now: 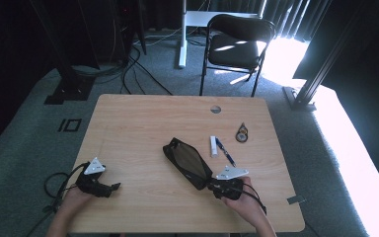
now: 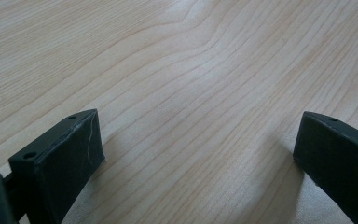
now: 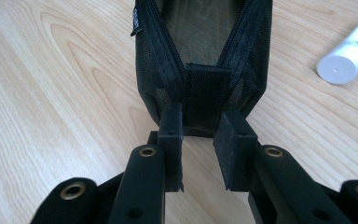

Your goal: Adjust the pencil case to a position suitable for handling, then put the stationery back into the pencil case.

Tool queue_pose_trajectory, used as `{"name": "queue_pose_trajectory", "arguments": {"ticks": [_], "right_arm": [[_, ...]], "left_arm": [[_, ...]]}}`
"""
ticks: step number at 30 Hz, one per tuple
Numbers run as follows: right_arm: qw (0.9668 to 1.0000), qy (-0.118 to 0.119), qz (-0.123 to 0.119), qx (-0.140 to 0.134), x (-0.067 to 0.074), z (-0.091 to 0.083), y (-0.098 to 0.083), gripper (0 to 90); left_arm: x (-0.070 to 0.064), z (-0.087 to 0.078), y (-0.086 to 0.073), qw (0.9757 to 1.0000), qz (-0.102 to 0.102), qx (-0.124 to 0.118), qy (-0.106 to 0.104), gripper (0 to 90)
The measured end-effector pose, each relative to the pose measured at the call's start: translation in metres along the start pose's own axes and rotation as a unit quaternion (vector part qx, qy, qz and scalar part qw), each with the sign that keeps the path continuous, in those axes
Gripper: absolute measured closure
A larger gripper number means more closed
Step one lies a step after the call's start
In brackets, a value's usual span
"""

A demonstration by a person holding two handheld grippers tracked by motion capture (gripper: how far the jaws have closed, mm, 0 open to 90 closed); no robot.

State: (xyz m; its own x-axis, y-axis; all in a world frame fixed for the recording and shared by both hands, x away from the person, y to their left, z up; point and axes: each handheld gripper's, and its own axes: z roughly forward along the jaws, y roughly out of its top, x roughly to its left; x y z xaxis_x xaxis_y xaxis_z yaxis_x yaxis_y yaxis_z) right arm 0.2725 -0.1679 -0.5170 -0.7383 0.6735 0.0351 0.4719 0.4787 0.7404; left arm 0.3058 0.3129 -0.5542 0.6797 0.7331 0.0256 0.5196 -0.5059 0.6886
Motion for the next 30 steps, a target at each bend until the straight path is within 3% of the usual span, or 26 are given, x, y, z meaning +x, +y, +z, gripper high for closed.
{"name": "queue_pose_trajectory", "arguments": {"ticks": [8,12,13,21,26,30], "right_arm": [[0.9999,-0.011,-0.01,0.003,-0.003,-0.012,-0.01,72.5],[0.9998,-0.012,-0.016,-0.001,-0.003,-0.015,-0.011,65.3],[0.9999,0.001,-0.011,-0.012,-0.002,-0.021,-0.011,57.8],[0.9985,0.006,0.025,-0.048,-0.01,-0.039,-0.013,51.5],[0.9957,-0.006,0.053,-0.077,-0.022,-0.049,-0.014,45.8],[0.9937,-0.023,0.061,-0.091,-0.032,-0.056,-0.011,41.8]], "left_arm": [[0.0,0.0,0.0,1.0,0.0,0.0,0.0,1.6],[0.0,0.0,0.0,1.0,0.0,0.0,0.0,1.6],[0.0,0.0,0.0,1.0,0.0,0.0,0.0,1.6],[0.0,0.0,0.0,1.0,0.0,0.0,0.0,1.6],[0.0,0.0,0.0,1.0,0.0,0.0,0.0,1.6],[0.0,0.0,0.0,1.0,0.0,0.0,0.0,1.6]]}}
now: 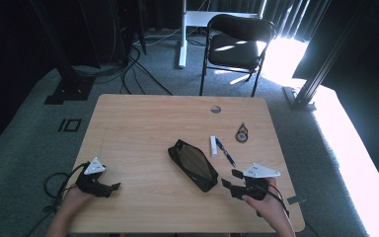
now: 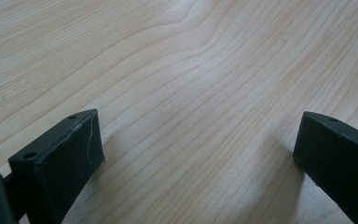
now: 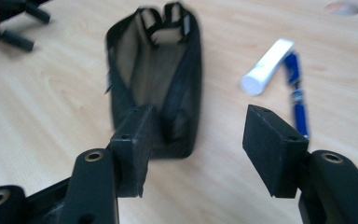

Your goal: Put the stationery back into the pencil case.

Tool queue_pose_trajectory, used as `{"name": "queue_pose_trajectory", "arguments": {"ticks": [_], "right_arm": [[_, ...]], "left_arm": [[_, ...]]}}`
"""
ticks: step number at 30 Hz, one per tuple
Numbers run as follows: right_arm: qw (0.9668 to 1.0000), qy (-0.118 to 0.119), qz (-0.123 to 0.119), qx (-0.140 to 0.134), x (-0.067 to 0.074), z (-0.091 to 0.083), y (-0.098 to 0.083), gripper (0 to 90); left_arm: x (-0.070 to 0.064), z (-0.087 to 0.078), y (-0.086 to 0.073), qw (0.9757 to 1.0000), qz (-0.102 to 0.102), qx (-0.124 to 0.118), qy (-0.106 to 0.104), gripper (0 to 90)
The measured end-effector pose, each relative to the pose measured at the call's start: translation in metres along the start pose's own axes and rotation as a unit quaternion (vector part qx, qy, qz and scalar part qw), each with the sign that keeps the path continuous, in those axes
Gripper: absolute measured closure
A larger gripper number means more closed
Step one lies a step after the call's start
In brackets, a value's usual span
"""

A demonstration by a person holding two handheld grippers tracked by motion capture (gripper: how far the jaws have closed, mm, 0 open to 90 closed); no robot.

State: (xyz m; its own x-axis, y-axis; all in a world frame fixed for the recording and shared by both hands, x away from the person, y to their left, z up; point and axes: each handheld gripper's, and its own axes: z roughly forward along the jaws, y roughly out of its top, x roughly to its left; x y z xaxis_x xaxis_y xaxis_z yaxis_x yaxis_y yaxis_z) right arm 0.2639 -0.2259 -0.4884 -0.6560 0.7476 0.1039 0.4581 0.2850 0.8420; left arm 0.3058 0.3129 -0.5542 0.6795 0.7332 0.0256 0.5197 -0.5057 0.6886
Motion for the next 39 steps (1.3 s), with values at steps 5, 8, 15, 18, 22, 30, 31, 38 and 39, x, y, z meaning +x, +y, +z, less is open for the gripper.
{"name": "queue_pose_trajectory", "arguments": {"ticks": [5,8,15,18,22,30,31,38,39], "right_arm": [[0.9995,-0.02,0.013,-0.02,-0.014,-0.001,0.005,38.3],[0.9983,-0.046,0.028,-0.025,-0.025,0.0,0.007,36.8],[0.9921,-0.105,0.062,-0.032,-0.055,0.011,0.011,35.7],[0.9881,-0.133,0.07,-0.028,-0.068,0.018,0.013,34.5],[0.9851,-0.149,0.083,-0.017,-0.084,0.03,0.018,33.1],[0.9771,-0.179,0.114,-0.013,-0.11,0.056,0.025,33.3],[0.976,-0.184,0.116,-0.012,-0.113,0.059,0.026,33.2],[0.9683,-0.207,0.139,-0.007,-0.132,0.076,0.03,32.6],[0.9675,-0.209,0.143,-0.005,-0.134,0.078,0.031,32.3]], "left_arm": [[0.0,0.0,0.0,1.0,0.0,0.0,0.0,1.6],[0.0,0.0,0.0,1.0,0.0,0.0,0.0,1.6],[0.0,0.0,0.0,1.0,0.0,0.0,0.0,1.6],[0.0,0.0,0.0,1.0,-0.002,-0.001,0.0,1.6],[0.0,0.0,0.0,1.0,-0.001,0.0,0.0,1.6],[0.0,0.0,0.0,1.0,-0.001,0.0,0.0,1.6],[0.0,0.0,0.0,1.0,-0.001,0.0,0.0,1.6],[0.0,0.0,0.0,1.0,-0.001,0.0,0.0,1.6],[0.0,0.0,0.0,1.0,-0.001,0.0,0.0,1.6]]}}
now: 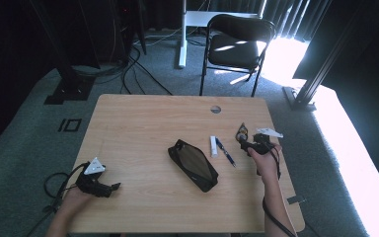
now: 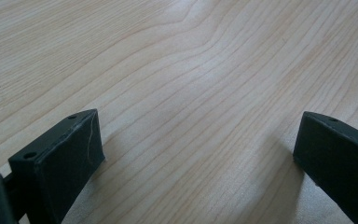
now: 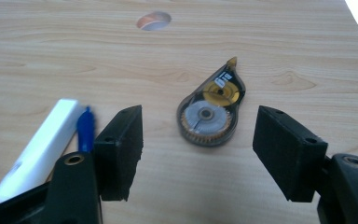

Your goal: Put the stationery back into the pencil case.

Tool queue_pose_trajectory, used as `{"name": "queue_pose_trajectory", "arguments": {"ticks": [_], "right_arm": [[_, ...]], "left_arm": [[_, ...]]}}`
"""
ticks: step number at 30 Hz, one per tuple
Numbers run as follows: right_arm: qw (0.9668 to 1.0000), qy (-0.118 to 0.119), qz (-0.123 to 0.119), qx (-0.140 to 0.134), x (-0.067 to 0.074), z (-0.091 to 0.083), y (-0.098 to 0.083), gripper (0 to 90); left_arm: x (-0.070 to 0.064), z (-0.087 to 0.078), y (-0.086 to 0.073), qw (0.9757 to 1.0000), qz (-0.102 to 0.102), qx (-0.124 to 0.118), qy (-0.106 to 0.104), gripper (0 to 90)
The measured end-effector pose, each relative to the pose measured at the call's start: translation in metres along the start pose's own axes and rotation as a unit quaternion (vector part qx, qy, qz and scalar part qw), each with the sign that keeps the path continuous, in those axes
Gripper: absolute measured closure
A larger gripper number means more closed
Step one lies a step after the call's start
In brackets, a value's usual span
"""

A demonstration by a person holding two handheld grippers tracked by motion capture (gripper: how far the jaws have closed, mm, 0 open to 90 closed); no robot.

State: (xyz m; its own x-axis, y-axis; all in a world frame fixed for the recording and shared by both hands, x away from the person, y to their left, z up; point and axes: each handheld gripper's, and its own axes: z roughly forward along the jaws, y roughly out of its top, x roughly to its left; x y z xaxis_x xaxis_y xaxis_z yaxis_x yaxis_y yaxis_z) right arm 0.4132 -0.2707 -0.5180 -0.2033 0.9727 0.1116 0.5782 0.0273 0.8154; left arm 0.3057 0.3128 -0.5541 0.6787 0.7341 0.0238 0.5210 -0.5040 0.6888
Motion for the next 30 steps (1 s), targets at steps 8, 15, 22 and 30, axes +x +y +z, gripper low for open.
{"name": "queue_pose_trajectory", "arguments": {"ticks": [8,15,22,30], "right_arm": [[0.9992,-0.017,0.026,0.024,-0.007,0.029,0.011,29.8],[0.9981,-0.025,0.044,0.035,-0.011,0.05,0.018,29.7],[0.9962,-0.053,0.05,0.048,-0.016,0.068,0.021,30.9],[0.9962,-0.048,0.038,0.061,-0.012,0.078,0.016,33.7]], "left_arm": [[0.0,0.0,0.0,1.0,0.0,0.0,0.0,1.6],[0.0,0.0,0.0,1.0,0.0,0.0,0.0,1.6],[0.0,0.0,0.0,1.0,0.0,0.0,0.0,1.6],[0.0,0.0,0.0,1.0,0.0,0.0,0.0,1.6]]}}
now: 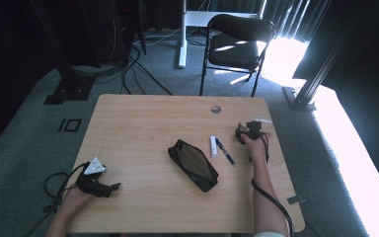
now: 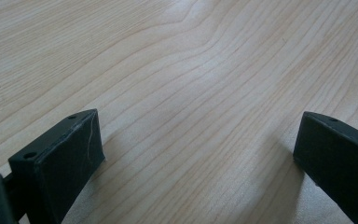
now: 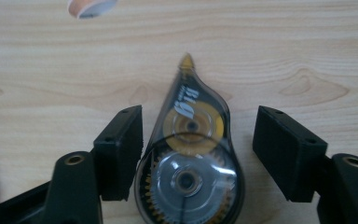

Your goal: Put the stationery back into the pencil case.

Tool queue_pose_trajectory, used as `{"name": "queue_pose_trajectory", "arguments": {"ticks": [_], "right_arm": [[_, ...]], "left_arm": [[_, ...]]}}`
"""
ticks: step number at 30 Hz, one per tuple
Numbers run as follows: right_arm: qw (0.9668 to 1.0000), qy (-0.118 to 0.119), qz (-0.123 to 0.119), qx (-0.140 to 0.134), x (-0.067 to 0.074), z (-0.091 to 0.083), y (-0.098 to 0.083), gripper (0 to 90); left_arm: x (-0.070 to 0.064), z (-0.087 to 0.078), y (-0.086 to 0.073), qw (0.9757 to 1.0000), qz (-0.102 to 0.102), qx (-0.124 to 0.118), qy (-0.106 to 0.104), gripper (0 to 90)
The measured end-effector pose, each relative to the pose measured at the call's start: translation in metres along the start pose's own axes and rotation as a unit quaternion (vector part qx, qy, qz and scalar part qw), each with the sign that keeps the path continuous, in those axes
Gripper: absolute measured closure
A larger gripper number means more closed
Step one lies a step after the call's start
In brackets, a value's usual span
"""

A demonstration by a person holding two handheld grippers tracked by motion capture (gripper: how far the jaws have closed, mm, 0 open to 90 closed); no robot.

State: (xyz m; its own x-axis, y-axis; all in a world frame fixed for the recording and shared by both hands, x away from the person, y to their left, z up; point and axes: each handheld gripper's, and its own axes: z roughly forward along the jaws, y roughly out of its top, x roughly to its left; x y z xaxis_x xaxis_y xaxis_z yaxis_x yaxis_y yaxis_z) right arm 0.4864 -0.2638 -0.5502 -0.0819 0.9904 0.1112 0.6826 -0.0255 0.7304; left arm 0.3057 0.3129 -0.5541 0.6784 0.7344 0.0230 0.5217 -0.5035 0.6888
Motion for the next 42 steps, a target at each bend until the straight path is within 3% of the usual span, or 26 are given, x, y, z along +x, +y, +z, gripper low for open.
{"name": "queue_pose_trajectory", "arguments": {"ticks": [3,5,9,17,20,23,25,27,30,33,42], "right_arm": [[0.9998,-0.004,-0.02,-0.002,0.003,0.0,-0.002,37.7],[0.9986,-0.014,-0.051,0.001,0.005,0.0,-0.004,40.6],[0.9978,0.0,-0.066,-0.003,0.008,0.0,-0.005,41.7],[0.9978,-0.001,-0.063,0.017,0.012,-0.003,-0.002,42.9],[0.999,0.008,-0.042,0.013,0.01,-0.003,-0.002,43.3],[0.9993,0.01,-0.035,-0.001,0.008,-0.008,-0.001,49.6],[0.9994,0.015,-0.032,0.004,0.008,-0.012,0.003,49.7],[0.9986,0.016,-0.048,0.014,0.009,-0.011,0.002,49.8],[0.9984,0.026,-0.046,0.022,0.01,-0.012,0.003,49.9],[0.9977,0.023,-0.06,0.023,0.011,-0.011,0.003,49.9],[0.998,0.028,-0.043,0.038,0.01,-0.005,0.007,48.2]], "left_arm": [[0.0,0.0,0.0,1.0,0.0,0.0,0.0,1.6],[0.0,0.0,0.0,1.0,0.0,0.0,0.0,1.6],[0.0,0.0,0.0,1.0,0.0,0.0,0.0,1.6],[0.0,0.0,0.0,1.0,0.0,0.0,0.0,1.6],[0.0,0.0,0.0,1.0,0.0,0.0,0.0,1.6],[0.0,0.0,0.0,1.0,0.0,0.0,0.0,1.6],[0.0,0.0,0.0,1.0,0.0,0.0,0.0,1.6],[0.0,0.0,0.0,1.0,0.0,0.0,0.0,1.6],[0.0,0.0,0.0,1.0,0.0,0.0,0.0,1.6],[0.0,0.0,0.0,1.0,0.0,0.0,0.0,1.6],[0.0,0.0,0.0,1.0,0.0,0.0,0.0,1.6]]}}
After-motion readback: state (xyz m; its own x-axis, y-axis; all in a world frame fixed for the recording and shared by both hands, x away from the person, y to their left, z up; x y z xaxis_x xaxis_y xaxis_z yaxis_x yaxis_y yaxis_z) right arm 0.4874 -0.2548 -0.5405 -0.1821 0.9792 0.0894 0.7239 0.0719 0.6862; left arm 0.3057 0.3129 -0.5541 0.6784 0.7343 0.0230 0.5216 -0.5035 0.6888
